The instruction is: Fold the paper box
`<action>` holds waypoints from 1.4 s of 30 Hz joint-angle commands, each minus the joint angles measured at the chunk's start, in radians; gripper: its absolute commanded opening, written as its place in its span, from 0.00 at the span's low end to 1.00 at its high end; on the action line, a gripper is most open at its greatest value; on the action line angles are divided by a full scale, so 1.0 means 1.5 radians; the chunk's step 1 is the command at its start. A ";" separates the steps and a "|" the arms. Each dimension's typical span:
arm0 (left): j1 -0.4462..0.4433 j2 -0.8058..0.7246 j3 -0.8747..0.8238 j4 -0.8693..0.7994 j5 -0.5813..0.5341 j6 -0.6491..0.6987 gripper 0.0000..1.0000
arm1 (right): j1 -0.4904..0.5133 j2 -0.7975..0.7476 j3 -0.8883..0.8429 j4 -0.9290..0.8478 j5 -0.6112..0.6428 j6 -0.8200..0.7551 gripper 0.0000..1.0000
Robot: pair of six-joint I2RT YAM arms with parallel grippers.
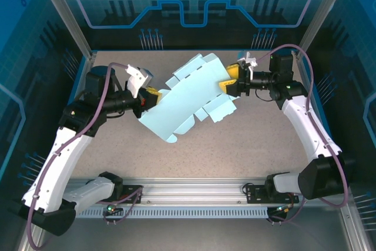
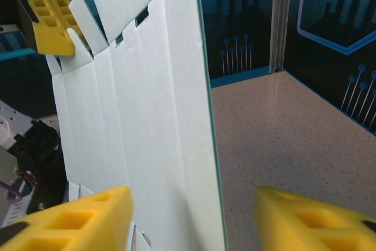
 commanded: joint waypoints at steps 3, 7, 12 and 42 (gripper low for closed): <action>0.010 -0.010 -0.017 0.025 0.035 -0.016 0.00 | -0.010 0.015 0.020 0.006 -0.048 0.011 0.36; 0.011 -0.010 -0.021 0.026 0.038 -0.017 0.00 | -0.011 0.015 0.025 0.000 -0.042 0.005 0.27; 0.013 -0.013 -0.037 0.031 0.041 -0.019 0.00 | -0.010 0.010 0.026 -0.002 -0.037 0.004 0.25; 0.018 -0.001 -0.047 0.112 0.005 0.088 0.85 | 0.034 -0.011 0.056 -0.146 -0.041 -0.075 0.00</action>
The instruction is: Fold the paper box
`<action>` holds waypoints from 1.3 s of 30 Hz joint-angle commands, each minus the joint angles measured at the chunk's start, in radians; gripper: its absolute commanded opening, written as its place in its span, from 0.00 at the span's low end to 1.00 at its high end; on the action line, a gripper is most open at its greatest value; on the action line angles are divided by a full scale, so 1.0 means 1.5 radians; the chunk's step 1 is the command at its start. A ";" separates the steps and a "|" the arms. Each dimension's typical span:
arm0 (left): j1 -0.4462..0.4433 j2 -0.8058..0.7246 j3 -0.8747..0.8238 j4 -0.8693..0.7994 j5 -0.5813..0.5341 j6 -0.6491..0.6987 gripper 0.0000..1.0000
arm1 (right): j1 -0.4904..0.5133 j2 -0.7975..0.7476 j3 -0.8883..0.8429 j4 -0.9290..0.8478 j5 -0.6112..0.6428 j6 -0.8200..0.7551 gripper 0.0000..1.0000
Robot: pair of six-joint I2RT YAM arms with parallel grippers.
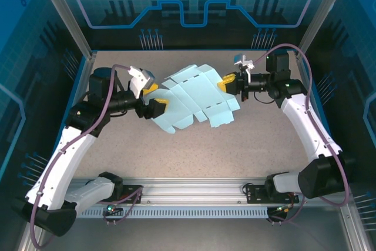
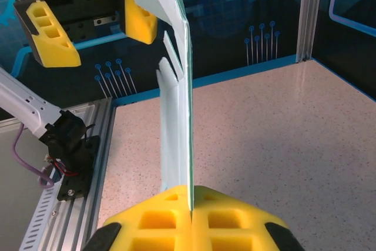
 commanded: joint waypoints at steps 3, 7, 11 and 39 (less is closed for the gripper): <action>0.007 0.016 0.025 0.030 -0.016 0.081 0.89 | 0.020 -0.019 0.028 -0.041 -0.025 -0.024 0.00; 0.006 0.038 0.037 0.033 -0.005 0.104 0.95 | 0.030 -0.021 0.033 -0.052 -0.030 -0.034 0.00; 0.006 0.064 0.056 0.027 0.052 0.096 0.92 | 0.038 -0.025 0.033 -0.052 -0.038 -0.035 0.00; 0.006 0.084 0.035 0.116 0.152 -0.165 0.02 | 0.080 -0.062 -0.014 0.042 0.171 0.043 0.00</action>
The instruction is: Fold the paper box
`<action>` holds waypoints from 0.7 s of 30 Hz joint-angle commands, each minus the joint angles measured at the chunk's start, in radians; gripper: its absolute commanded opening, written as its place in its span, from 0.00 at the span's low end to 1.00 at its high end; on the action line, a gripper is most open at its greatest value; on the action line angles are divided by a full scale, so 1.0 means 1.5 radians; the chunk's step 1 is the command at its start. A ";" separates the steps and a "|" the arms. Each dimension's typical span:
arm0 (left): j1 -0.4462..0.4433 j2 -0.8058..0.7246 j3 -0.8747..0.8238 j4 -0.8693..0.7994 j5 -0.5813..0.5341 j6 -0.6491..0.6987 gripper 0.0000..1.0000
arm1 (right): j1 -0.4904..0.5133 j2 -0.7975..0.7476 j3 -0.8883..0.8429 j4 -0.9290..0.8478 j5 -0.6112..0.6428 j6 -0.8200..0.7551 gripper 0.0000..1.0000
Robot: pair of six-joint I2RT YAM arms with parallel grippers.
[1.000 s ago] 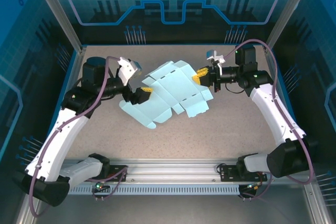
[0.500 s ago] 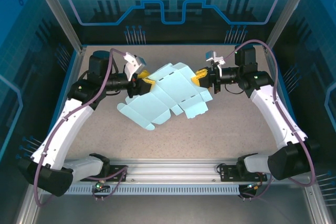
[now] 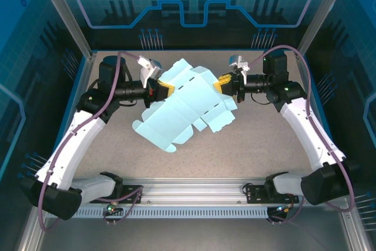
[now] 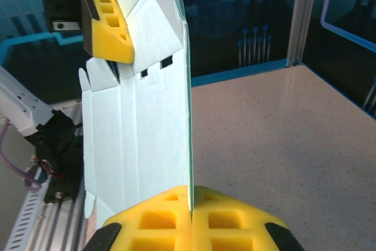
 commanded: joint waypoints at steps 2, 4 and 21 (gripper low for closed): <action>0.005 -0.017 0.000 0.036 0.008 -0.126 0.01 | 0.048 -0.040 -0.031 0.034 0.149 0.015 0.00; 0.005 -0.018 0.003 0.035 -0.002 -0.175 0.00 | 0.070 -0.056 -0.047 0.052 0.220 0.012 0.00; 0.005 -0.005 -0.037 0.139 -0.049 -0.403 0.00 | 0.282 -0.085 -0.162 0.204 0.702 -0.097 0.00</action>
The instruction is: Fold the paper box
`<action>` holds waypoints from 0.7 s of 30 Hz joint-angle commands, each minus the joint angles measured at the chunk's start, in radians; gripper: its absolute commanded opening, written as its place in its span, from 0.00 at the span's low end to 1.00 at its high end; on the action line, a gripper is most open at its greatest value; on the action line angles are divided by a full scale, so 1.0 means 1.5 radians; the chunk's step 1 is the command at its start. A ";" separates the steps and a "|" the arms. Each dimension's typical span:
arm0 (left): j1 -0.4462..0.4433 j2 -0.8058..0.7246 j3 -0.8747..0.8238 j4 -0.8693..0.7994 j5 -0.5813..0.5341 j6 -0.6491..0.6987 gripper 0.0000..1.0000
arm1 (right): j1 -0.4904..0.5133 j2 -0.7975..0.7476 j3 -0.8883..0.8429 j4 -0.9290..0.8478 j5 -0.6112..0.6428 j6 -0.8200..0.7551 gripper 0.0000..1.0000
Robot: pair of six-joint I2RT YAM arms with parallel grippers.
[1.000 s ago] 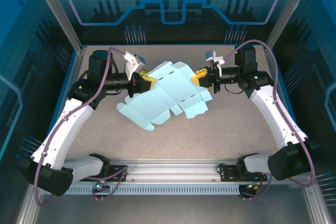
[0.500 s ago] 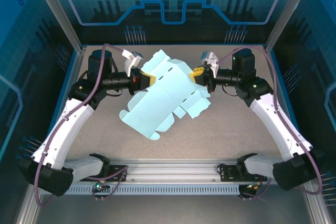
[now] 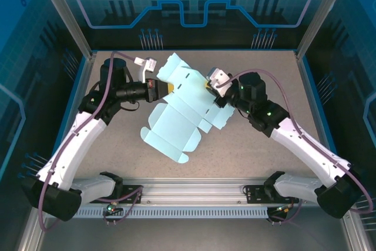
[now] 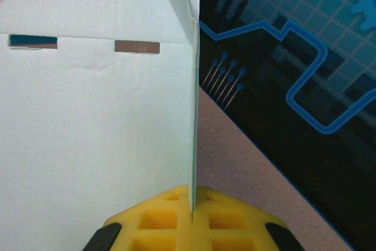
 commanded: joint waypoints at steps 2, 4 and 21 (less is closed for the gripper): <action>0.003 0.010 -0.002 0.096 -0.017 -0.064 0.00 | 0.037 0.010 -0.023 0.011 0.091 -0.047 0.00; 0.003 0.017 -0.006 0.105 -0.018 -0.081 0.00 | 0.047 0.019 -0.028 0.020 0.117 -0.059 0.00; 0.003 0.036 -0.031 0.092 -0.067 -0.040 0.00 | -0.012 0.018 -0.019 -0.037 -0.035 0.000 0.00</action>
